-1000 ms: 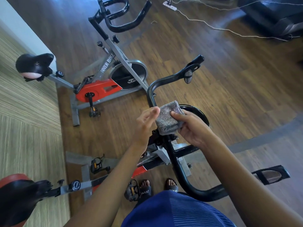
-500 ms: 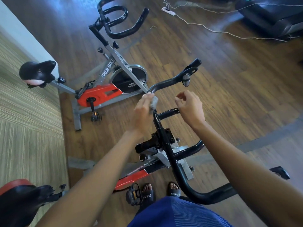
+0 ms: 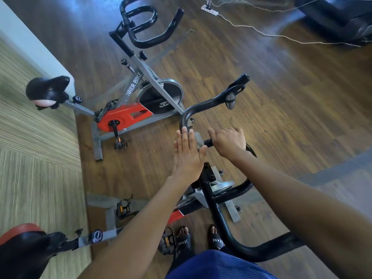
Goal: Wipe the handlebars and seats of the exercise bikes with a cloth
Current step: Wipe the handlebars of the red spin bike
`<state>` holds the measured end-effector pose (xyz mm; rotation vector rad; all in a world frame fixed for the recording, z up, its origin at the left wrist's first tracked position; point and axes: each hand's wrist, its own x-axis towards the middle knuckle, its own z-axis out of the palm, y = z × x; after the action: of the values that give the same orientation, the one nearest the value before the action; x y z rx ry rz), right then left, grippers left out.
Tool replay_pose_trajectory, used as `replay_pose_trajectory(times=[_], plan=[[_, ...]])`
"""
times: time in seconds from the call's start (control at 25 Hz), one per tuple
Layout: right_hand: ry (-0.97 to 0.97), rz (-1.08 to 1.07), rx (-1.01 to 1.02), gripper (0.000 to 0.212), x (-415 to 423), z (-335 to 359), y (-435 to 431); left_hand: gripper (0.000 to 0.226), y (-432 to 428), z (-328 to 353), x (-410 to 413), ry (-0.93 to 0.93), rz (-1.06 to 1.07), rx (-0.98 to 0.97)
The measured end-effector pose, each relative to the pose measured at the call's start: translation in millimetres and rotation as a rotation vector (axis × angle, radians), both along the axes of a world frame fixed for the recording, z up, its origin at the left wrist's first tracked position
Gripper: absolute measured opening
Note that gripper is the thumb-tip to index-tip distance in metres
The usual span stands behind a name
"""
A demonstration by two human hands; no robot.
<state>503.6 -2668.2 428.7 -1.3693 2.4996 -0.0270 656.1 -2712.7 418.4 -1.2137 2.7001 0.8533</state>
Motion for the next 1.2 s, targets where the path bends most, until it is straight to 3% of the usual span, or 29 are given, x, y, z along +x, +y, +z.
replay_pose_trajectory(times=[0.68, 0.88, 1.0, 1.2], plan=[[-0.088, -0.081, -0.014, 0.051, -6, -5, -7, 0.072, 0, 7, 0, -0.029, -0.009, 0.007], [-0.226, -0.138, -0.103, 0.048, -6, 0, -5, 0.106, -2, 11, 4, -0.069, -0.027, 0.01], [-0.542, -0.315, -0.405, 0.044, -16, 10, -1, 0.096, -5, 19, 5, 0.11, 0.089, 0.191], [-0.556, -0.341, -0.674, 0.029, -4, 33, 27, 0.044, -27, 29, 28, 0.832, 0.556, 0.825]])
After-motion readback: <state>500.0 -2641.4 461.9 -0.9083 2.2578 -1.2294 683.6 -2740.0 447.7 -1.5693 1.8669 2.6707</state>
